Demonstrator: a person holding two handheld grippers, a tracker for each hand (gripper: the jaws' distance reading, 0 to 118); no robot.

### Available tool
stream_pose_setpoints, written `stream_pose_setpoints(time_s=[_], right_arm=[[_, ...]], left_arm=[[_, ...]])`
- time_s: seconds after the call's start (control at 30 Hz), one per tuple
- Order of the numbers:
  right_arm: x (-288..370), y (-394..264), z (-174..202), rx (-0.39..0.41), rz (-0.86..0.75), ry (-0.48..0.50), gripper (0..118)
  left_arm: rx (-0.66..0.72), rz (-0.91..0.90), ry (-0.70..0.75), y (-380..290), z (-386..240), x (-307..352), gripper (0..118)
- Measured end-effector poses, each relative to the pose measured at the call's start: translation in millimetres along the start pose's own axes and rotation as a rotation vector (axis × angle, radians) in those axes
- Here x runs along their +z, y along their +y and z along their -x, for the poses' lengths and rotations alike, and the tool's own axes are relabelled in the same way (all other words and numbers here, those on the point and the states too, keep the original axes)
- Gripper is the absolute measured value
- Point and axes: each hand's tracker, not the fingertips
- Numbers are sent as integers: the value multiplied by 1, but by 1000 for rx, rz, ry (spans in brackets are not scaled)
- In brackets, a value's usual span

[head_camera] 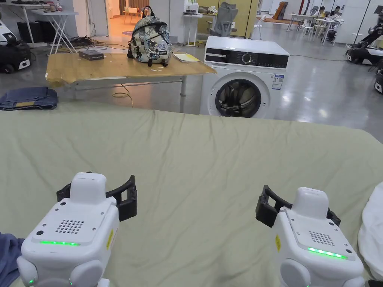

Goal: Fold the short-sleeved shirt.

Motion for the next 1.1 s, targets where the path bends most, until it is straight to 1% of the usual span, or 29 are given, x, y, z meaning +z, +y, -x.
stream_pose_setpoints(time_s=[0.07,0.13,0.27,0.3,0.4,0.47,0.6,0.7,0.8,1.1], right_arm=[[1,2,-1,-21,2,22,93],[3,3,1,-21,1,13,93],[6,5,11,21,-8,-79,93],[7,4,13,26,-12,-84,93],[10,5,15,31,-16,-62,93],[10,8,17,15,0,-54,93],[9,11,20,3,23,-89,93],[6,11,21,12,30,-107,94],[5,11,21,12,43,-102,94],[3,8,21,31,64,-93,94]], left_arm=[[4,6,20,0,-1,-2,81],[17,5,5,-1,3,-3,81],[71,-13,9,-2,8,-3,82],[79,-18,11,-2,9,-3,82],[81,-30,10,-2,10,-2,82],[55,-41,10,-2,8,-1,82],[9,-60,28,-1,3,3,82],[11,-58,27,2,4,3,82],[27,-52,25,3,5,3,82],[20,-35,24,2,6,2,82]])
